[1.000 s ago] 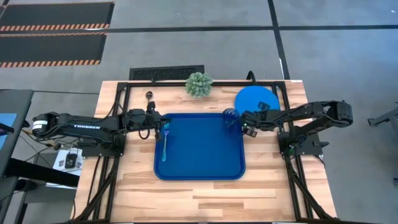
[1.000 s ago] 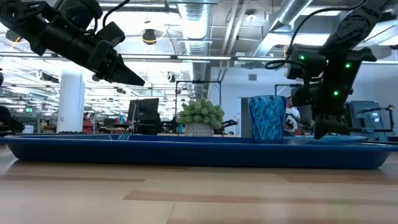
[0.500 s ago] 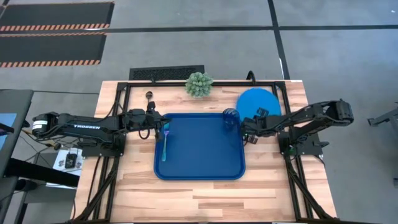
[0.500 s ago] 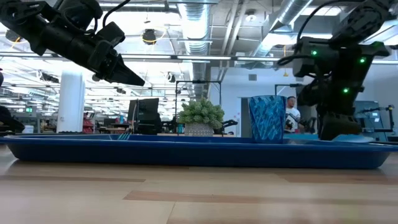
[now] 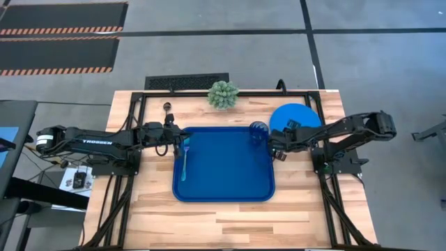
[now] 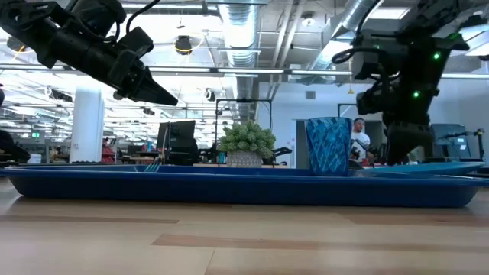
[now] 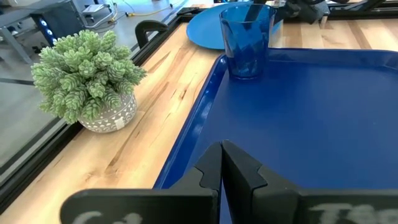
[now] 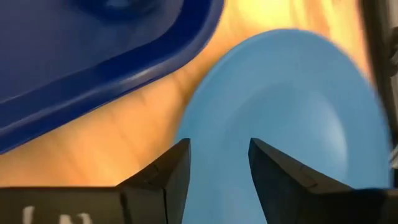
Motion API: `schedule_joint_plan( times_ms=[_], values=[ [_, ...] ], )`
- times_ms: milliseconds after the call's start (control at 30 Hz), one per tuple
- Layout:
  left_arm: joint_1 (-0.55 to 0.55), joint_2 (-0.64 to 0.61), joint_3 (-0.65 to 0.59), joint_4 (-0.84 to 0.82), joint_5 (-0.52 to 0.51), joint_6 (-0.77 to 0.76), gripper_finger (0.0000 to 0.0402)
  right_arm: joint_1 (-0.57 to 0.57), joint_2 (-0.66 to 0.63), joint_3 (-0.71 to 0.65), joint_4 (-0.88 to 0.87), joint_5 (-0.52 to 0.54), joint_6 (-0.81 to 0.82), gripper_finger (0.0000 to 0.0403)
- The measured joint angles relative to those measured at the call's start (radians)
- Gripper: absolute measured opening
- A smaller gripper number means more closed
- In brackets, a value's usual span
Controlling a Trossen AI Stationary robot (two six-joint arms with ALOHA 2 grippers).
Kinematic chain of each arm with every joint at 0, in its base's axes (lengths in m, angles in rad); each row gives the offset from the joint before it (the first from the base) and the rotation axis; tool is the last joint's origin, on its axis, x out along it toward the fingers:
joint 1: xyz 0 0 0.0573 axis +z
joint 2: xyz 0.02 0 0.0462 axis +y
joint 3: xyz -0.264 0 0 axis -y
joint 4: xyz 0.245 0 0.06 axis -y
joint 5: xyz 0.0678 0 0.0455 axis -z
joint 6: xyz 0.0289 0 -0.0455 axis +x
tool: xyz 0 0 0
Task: Pick and place plate/cup/fork/spoon on tray
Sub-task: Put the blue plate to the right of the fork on the blue serving tray
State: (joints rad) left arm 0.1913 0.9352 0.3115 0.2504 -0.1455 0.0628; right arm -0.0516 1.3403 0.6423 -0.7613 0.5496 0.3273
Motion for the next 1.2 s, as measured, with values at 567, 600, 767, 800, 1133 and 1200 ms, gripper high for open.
schedule_joint_plan(
  times_ms=[567,600,767,800,1133,1200],
  values=[
    [0.0,0.0,0.0,-0.009,0.0,0.001,0.0,0.074,0.082,-0.076,0.015,0.004,0.129,0.017],
    [0.0,0.0,0.0,-0.008,0.0,0.001,0.0,0.069,0.098,-0.076,0.013,0.014,0.129,0.0169],
    [0.0,0.0,0.0,-0.008,0.0,0.002,0.0,0.046,0.166,-0.069,0.013,0.041,0.128,0.0152],
    [0.0,0.0,0.0,-0.008,0.0,0.002,0.0,0.043,0.175,-0.07,0.013,0.04,0.128,0.0145],
    [0.0,0.0,0.0,-0.008,0.0,0.004,0.0,0.039,0.161,-0.075,0.0,0.105,0.118,0.0014],
    [0.0,0.0,0.0,-0.008,0.0,0.004,0.0,0.041,0.166,-0.072,-0.009,0.11,0.118,0.001]
  ],
)
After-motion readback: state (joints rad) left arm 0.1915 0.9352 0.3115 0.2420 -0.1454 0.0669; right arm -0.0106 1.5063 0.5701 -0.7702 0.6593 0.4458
